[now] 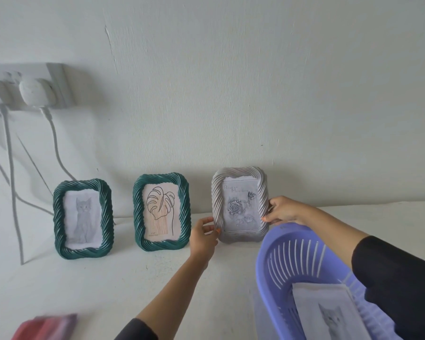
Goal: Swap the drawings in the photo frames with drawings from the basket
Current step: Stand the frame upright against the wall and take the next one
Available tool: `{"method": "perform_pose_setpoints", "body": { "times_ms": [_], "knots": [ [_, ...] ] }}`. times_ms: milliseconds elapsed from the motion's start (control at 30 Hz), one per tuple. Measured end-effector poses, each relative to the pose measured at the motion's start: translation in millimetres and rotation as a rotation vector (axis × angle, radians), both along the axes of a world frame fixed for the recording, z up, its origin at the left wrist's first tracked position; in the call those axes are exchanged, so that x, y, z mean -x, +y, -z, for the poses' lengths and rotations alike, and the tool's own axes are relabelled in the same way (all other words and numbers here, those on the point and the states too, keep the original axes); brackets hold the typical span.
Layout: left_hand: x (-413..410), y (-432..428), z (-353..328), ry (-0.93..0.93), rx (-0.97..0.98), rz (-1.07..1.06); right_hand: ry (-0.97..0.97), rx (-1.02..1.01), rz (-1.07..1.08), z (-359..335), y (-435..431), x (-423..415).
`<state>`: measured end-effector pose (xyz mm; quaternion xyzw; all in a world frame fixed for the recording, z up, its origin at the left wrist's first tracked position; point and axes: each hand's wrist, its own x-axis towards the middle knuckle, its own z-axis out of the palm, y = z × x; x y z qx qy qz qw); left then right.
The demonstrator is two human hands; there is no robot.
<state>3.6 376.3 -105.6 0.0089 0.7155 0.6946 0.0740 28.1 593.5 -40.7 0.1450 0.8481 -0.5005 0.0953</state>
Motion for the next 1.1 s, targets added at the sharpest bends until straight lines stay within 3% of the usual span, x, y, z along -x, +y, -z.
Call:
{"method": "perform_pose_setpoints", "body": {
  "times_ms": [1100],
  "knots": [
    [-2.4, -3.1, -5.9, 0.019, 0.182, -0.002, -0.076, -0.248, -0.009, -13.7, -6.8, -11.5]
  ]
}}
